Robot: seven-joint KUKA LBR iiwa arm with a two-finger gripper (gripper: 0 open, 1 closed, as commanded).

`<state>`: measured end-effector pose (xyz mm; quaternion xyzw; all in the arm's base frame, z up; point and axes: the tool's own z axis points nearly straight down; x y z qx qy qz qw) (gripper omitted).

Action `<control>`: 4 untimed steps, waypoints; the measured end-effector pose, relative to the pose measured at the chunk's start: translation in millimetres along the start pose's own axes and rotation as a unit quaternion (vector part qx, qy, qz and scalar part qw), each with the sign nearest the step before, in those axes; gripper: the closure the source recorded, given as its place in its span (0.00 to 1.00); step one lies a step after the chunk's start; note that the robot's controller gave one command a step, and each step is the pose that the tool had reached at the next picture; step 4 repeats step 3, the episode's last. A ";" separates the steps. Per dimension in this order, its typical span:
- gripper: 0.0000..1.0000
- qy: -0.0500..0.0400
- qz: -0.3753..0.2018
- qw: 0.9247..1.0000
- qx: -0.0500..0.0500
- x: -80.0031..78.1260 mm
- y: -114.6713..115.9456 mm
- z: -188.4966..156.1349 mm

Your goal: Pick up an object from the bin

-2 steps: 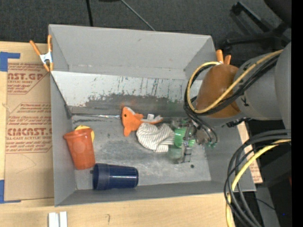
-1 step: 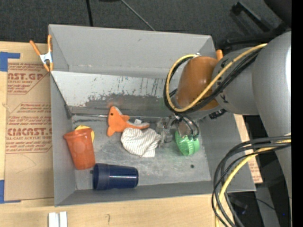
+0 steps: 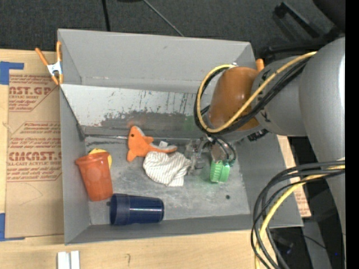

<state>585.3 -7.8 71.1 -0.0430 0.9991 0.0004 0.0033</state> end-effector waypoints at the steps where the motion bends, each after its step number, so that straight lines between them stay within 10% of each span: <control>1: 1.00 0.006 0.001 1.000 0.000 18.5 -0.3 -49.3; 2: 1.00 -0.001 0.002 1.000 0.001 15.5 2.8 -82.5; 3: 1.00 0.003 0.010 1.000 0.000 20.5 1.4 -278.9; 4: 1.00 0.003 0.010 1.000 0.000 20.5 1.4 -278.9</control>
Offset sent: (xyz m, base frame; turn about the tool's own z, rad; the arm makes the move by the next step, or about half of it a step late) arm -0.0138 0.0134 0.0273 0.0053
